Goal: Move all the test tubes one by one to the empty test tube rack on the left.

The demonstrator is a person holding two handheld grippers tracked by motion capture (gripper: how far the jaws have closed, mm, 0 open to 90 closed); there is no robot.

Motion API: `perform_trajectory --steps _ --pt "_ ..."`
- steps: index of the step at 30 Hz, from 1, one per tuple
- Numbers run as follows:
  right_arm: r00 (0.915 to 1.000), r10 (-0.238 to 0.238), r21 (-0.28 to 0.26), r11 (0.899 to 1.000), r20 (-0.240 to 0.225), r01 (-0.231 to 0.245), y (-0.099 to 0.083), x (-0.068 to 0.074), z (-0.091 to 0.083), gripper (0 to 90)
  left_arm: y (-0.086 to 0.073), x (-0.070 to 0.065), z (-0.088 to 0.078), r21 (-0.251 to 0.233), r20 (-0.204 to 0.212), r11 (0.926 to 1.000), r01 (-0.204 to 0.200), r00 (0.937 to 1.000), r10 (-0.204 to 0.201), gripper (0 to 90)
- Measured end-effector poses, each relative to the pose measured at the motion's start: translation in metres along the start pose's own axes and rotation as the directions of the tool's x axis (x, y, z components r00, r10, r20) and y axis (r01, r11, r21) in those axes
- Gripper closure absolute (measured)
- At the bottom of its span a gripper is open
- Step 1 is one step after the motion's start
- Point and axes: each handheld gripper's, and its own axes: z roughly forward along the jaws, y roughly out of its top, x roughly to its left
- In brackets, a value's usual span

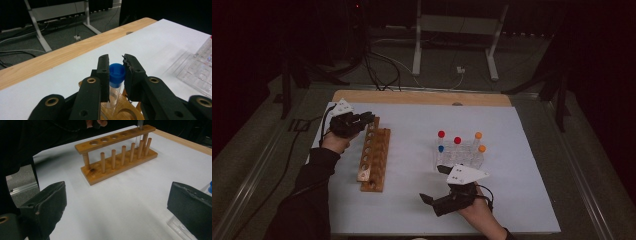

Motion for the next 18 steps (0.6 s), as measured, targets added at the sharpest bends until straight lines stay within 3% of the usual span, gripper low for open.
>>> perform_trajectory --steps 18 --pt "1.0000 -0.003 -0.013 1.000 0.008 0.004 0.000 0.000 -0.003 2.0 -0.014 0.001 0.006 0.011 -0.003 0.9999 -0.010 0.9999 0.010 77.1"
